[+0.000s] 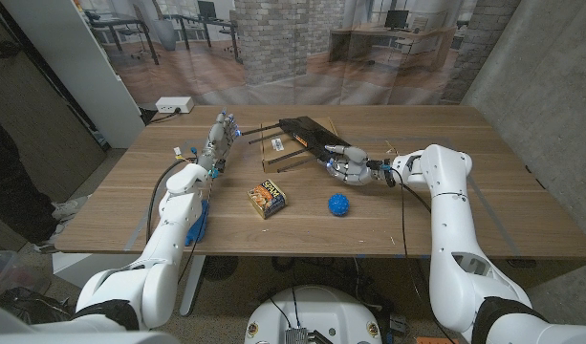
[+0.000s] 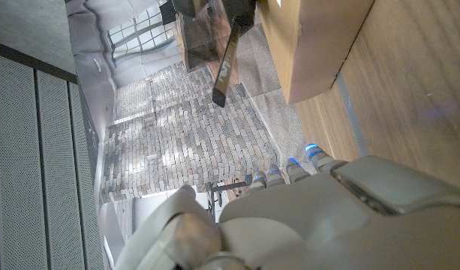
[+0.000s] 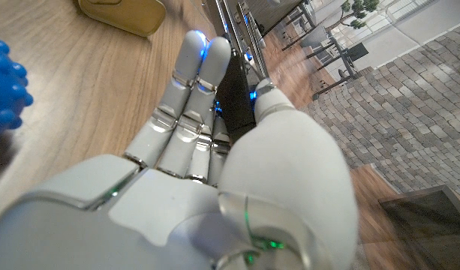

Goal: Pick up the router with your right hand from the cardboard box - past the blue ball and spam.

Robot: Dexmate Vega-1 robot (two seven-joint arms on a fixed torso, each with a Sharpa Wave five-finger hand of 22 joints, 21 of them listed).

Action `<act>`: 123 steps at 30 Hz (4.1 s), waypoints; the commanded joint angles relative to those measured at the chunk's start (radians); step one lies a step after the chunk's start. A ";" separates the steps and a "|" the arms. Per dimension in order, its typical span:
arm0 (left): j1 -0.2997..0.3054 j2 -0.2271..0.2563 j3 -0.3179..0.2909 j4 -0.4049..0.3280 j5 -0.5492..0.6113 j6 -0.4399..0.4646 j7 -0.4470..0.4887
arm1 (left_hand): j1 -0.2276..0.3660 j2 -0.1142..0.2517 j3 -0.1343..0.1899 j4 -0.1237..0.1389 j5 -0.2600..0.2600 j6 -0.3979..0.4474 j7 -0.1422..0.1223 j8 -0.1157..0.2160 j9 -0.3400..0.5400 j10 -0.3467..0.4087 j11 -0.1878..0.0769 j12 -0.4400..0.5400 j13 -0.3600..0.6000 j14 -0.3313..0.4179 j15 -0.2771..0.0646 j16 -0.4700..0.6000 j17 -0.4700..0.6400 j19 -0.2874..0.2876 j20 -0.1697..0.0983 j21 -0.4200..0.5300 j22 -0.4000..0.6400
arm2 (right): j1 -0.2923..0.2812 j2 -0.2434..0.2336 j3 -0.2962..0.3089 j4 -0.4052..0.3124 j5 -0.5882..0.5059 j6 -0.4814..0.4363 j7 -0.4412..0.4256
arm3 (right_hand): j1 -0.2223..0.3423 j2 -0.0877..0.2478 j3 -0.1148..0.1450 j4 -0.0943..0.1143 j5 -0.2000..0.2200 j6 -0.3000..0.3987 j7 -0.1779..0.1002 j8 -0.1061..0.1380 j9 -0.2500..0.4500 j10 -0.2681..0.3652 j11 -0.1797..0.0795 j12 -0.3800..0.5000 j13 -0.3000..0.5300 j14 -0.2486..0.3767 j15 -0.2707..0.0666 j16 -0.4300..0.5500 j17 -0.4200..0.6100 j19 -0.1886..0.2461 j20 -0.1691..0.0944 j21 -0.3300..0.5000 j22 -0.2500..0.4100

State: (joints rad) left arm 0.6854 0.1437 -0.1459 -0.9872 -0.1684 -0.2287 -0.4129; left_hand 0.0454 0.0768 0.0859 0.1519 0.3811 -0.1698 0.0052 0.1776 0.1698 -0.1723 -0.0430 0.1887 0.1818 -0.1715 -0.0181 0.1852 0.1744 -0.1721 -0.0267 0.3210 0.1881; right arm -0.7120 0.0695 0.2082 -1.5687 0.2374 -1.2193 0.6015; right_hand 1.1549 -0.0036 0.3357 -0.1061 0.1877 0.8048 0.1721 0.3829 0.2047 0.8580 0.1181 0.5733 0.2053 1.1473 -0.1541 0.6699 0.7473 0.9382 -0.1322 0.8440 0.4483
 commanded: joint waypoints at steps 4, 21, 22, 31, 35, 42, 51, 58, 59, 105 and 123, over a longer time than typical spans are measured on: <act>-0.010 0.001 0.002 0.011 0.004 -0.006 0.001 | 0.007 0.007 -0.008 -0.001 0.004 -0.218 0.000 0.004 0.002 -0.216 0.005 0.004 0.003 -0.306 0.004 0.006 0.002 -0.224 0.004 -0.002 0.005 | -0.012 0.013 0.017 -0.004 0.021 0.078 0.007 | 0.190 0.175 0.046 -0.038 0.003 0.092 -0.066 0.005 0.108 0.124 -0.088 0.058 0.190 0.057 -0.071 0.004 0.012 -0.008 -0.019 0.018 0.008; 0.002 -0.001 0.006 -0.018 0.005 0.002 0.008 | 0.009 0.008 -0.013 -0.001 0.006 -0.219 -0.001 0.003 0.002 -0.217 0.004 0.004 0.003 -0.306 0.003 0.005 0.002 -0.223 0.003 -0.006 0.005 | -0.037 0.011 0.014 -0.007 0.048 0.217 0.054 | 0.191 0.174 0.040 -0.031 0.005 0.101 -0.074 0.003 0.113 0.120 -0.093 0.069 0.213 0.052 -0.070 0.001 0.039 -0.031 -0.023 0.050 0.016; 0.004 0.000 0.006 -0.022 0.004 0.004 0.008 | 0.009 0.008 -0.014 -0.001 0.006 -0.219 0.000 0.003 0.002 -0.217 0.005 0.004 0.003 -0.307 0.004 0.005 0.002 -0.223 0.004 -0.007 0.005 | -0.038 0.010 0.013 -0.007 0.050 0.222 0.058 | 0.191 0.174 0.040 -0.031 0.005 0.101 -0.075 0.003 0.114 0.119 -0.094 0.069 0.214 0.051 -0.070 0.000 0.040 -0.031 -0.022 0.052 0.016; 0.023 0.005 0.013 -0.065 0.000 0.019 0.015 | 0.010 0.009 -0.017 -0.001 0.007 -0.218 -0.001 0.004 0.002 -0.217 0.004 0.005 0.003 -0.306 0.004 0.006 0.002 -0.222 0.003 -0.009 0.005 | -0.051 0.008 0.009 -0.018 0.060 0.257 0.070 | 0.192 0.173 0.037 -0.028 0.006 0.102 -0.076 0.002 0.118 0.117 -0.095 0.073 0.225 0.051 -0.070 -0.001 0.054 -0.043 -0.024 0.068 0.020; 0.031 0.007 0.016 -0.081 -0.004 0.023 0.017 | 0.010 0.009 -0.018 -0.001 0.007 -0.219 -0.001 0.003 0.002 -0.216 0.004 0.005 0.003 -0.307 0.005 0.005 0.002 -0.222 0.003 -0.010 0.005 | -0.054 0.004 0.004 -0.026 0.061 0.275 0.073 | 0.192 0.172 0.036 -0.027 0.006 0.104 -0.077 0.002 0.119 0.116 -0.094 0.073 0.227 0.050 -0.070 -0.001 0.059 -0.047 -0.024 0.076 0.021; 0.043 0.012 0.019 -0.100 -0.012 0.027 0.020 | 0.011 0.010 -0.020 -0.001 0.008 -0.219 -0.001 0.004 0.002 -0.217 0.004 0.005 0.003 -0.307 0.004 0.005 0.002 -0.221 0.004 -0.012 0.005 | -0.058 0.004 0.000 -0.037 0.063 0.310 0.076 | 0.193 0.171 0.034 -0.027 0.007 0.107 -0.078 0.001 0.121 0.118 -0.096 0.075 0.230 0.051 -0.071 -0.002 0.069 -0.052 -0.024 0.088 0.023; 0.054 0.022 0.019 -0.115 -0.024 0.030 0.018 | 0.012 0.011 -0.023 -0.001 0.008 -0.220 -0.001 0.004 0.002 -0.217 0.004 0.005 0.003 -0.307 0.004 0.005 0.002 -0.220 0.004 -0.014 0.005 | -0.063 0.008 -0.007 -0.050 0.065 0.333 0.072 | 0.195 0.170 0.032 -0.026 0.008 0.108 -0.077 -0.001 0.125 0.120 -0.094 0.076 0.233 0.050 -0.070 -0.003 0.083 -0.063 -0.024 0.107 0.025; 0.057 0.029 0.016 -0.114 -0.034 0.028 0.014 | 0.012 0.012 -0.025 -0.001 0.009 -0.220 -0.001 0.004 0.002 -0.217 0.004 0.005 0.003 -0.307 0.004 0.005 0.002 -0.220 0.004 -0.016 0.006 | -0.065 0.018 -0.006 -0.067 0.067 0.352 0.061 | 0.196 0.169 0.030 -0.026 0.008 0.111 -0.078 -0.002 0.127 0.123 -0.093 0.076 0.233 0.050 -0.070 -0.004 0.091 -0.066 -0.023 0.119 0.026; 0.056 0.031 0.016 -0.112 -0.034 0.026 0.012 | 0.012 0.012 -0.025 -0.001 0.009 -0.220 0.000 0.004 0.002 -0.217 0.004 0.005 0.003 -0.307 0.004 0.005 0.002 -0.219 0.004 -0.016 0.006 | -0.065 0.019 -0.006 -0.069 0.067 0.355 0.059 | 0.197 0.169 0.030 -0.026 0.008 0.111 -0.077 -0.002 0.127 0.123 -0.093 0.075 0.233 0.050 -0.070 -0.004 0.093 -0.066 -0.023 0.121 0.026; 0.005 0.087 -0.017 -0.019 -0.068 -0.003 -0.124 | 0.016 0.015 -0.039 -0.002 0.013 -0.219 0.000 0.004 0.002 -0.216 0.003 0.005 0.003 -0.306 0.004 0.006 0.002 -0.215 0.003 -0.026 0.006 | -0.121 0.084 -0.034 -0.212 0.045 0.457 -0.048 | 0.207 0.166 0.023 -0.027 0.010 0.122 -0.072 -0.013 0.137 0.128 -0.089 0.075 0.246 0.060 -0.070 -0.020 0.127 -0.094 -0.023 0.204 0.021; 0.007 0.091 -0.028 -0.014 -0.052 0.015 -0.177 | 0.017 0.016 -0.044 -0.001 0.014 -0.220 0.000 0.004 0.002 -0.218 0.004 0.005 0.003 -0.307 0.004 0.005 0.002 -0.215 0.004 -0.030 0.006 | -0.160 0.108 -0.027 -0.262 0.037 0.509 -0.085 | 0.208 0.164 0.020 -0.025 0.011 0.127 -0.072 -0.018 0.140 0.133 -0.089 0.073 0.248 0.065 -0.069 -0.028 0.136 -0.104 -0.022 0.237 0.012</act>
State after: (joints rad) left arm 0.6767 0.2337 -0.1669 -0.9780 -0.2289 -0.2329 -0.5685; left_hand 0.0545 0.0860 0.0494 0.1477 0.3886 -0.1697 0.0052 0.1776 0.1697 -0.1723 -0.0430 0.1887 0.1818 -0.1715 -0.0181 0.1852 0.1744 -0.1721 -0.0267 0.2921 0.1933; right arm -0.8478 0.1661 0.1752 -1.7988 0.2752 -0.7351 0.5320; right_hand 1.1706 -0.0192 0.3354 -0.1064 0.1927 0.8167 0.1769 0.3675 0.3164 0.8688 0.1216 0.6465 0.2267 1.1530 -0.1596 0.6427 0.8778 0.8401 -0.1054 1.0726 0.4588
